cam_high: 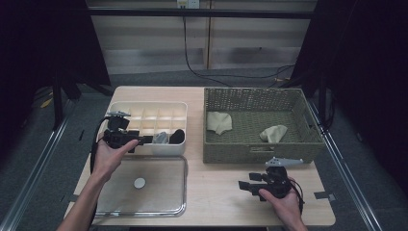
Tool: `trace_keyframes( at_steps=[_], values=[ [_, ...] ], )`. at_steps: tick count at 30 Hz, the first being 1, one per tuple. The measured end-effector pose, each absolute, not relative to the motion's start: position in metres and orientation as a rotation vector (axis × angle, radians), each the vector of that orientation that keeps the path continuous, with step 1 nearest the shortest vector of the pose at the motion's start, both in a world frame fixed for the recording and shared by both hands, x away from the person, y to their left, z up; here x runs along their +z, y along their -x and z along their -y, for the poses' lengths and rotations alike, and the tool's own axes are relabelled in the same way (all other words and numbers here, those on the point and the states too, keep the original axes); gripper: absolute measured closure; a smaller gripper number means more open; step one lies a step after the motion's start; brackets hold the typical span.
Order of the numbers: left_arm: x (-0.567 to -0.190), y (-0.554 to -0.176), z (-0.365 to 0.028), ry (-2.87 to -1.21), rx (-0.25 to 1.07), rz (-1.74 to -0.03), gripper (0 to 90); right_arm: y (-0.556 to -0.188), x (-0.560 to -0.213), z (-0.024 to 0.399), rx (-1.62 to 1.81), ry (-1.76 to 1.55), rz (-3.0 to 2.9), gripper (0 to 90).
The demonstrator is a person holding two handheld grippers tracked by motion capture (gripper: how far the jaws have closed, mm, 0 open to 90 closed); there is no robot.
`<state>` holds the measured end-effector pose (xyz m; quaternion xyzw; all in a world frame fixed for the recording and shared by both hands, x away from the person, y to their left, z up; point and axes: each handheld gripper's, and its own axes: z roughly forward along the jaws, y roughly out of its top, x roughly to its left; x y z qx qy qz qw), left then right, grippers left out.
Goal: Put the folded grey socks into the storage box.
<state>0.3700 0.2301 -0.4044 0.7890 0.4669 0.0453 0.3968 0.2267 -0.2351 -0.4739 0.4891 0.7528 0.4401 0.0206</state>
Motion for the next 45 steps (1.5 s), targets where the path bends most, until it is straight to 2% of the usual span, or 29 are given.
trace_keyframes(
  at_steps=[6, 10, 13, 20, 22, 24, 25, 30, 37, 45],
  values=[
    [-0.403, -0.352, -0.234, -1.998, 0.14, -1.14, 36.3, -0.227, -0.474, 0.236, 1.363, -1.525, -2.33, 34.5],
    [-0.401, -0.341, -0.237, -2.021, 0.075, -1.123, 36.9, -0.227, -0.473, 0.236, 1.364, -1.524, -2.327, 34.5],
    [-0.4, -0.329, -0.24, -2.027, 0.143, -1.109, 36.7, -0.227, -0.473, 0.237, 1.36, -1.528, -2.324, 33.7],
    [-0.413, -0.31, -0.245, -2.033, 0.176, -1.104, 33.1, -0.23, -0.465, 0.239, 1.377, -1.518, -2.307, 35.6],
    [-0.419, -0.305, -0.247, -2.024, 0.144, -1.102, 32.3, -0.231, -0.464, 0.239, 1.382, -1.516, -2.308, 37.0],
    [-0.427, -0.297, -0.245, -2.041, 0.166, -1.09, 32.0, -0.232, -0.463, 0.239, 1.378, -1.512, -2.328, 39.1],
    [-0.431, -0.293, -0.245, -2.032, 0.129, -1.089, 32.3, -0.233, -0.463, 0.239, 1.356, -1.505, -2.338, 39.4],
    [-0.439, -0.277, -0.239, -2.048, 0.111, -1.065, 31.0, -0.234, -0.458, 0.24, 1.364, -1.491, -2.344, 39.0],
    [-0.445, -0.252, -0.233, -2.096, 0.111, -1.069, 31.6, -0.231, -0.445, 0.251, 1.377, -1.482, -2.317, 37.8],
    [-0.459, -0.248, -0.234, -2.093, 0.101, -1.051, 27.0, -0.231, -0.412, 0.263, 1.418, -1.425, -2.206, 41.5]
  ],
)
